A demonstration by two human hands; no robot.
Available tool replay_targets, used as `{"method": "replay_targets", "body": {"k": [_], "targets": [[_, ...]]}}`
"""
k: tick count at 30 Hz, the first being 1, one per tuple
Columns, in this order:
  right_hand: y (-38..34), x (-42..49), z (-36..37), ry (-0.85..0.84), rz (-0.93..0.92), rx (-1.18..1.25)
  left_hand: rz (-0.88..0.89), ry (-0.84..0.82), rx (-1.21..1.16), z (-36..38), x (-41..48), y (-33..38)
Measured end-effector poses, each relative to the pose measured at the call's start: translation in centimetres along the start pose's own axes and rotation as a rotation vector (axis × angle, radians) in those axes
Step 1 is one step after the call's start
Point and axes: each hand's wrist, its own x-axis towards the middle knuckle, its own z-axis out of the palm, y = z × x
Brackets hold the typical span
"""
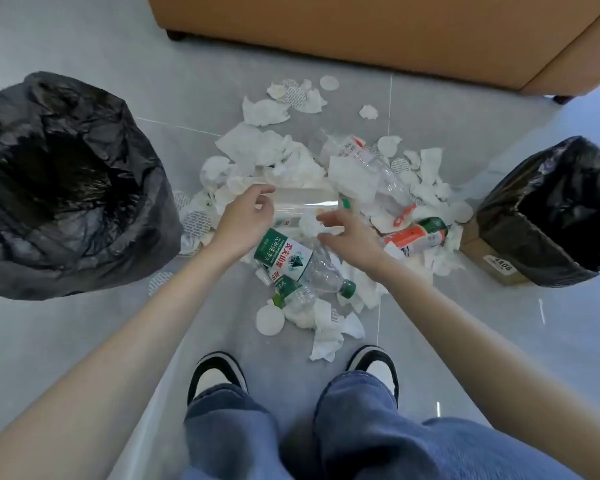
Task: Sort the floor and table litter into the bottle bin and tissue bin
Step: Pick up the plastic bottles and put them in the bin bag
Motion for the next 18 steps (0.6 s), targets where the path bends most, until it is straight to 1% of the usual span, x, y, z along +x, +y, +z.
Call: {"method": "replay_targets", "body": {"k": [4,6,11,14,16,18], "targets": [[2.2,-0.9,2.7,-0.159,-0.021,-0.375,-0.020,0.028,-0.004,-0.5,-1.9,-1.1],[3.5,-1.3,4.0,-0.158,-0.026,-0.459,-0.024,0.029,-0.002,-0.5,-2.7,-1.4],[4.9,-2.4,4.6,-0.065,-0.063,-0.488,0.002,0.056,0.010,-0.8,-4.1,-0.7],[4.5,-3.1,2.7,-0.021,-0.080,-0.411,0.071,0.065,0.062,-0.5,-4.4,0.5],[3.7,-3.9,0.5,0.009,-0.111,-0.350,0.139,0.030,0.134,-0.1,-4.2,1.5],[2.9,-4.8,-1.9,0.039,-0.136,-0.299,0.204,-0.060,0.277,0.5,-3.8,2.4]]}}
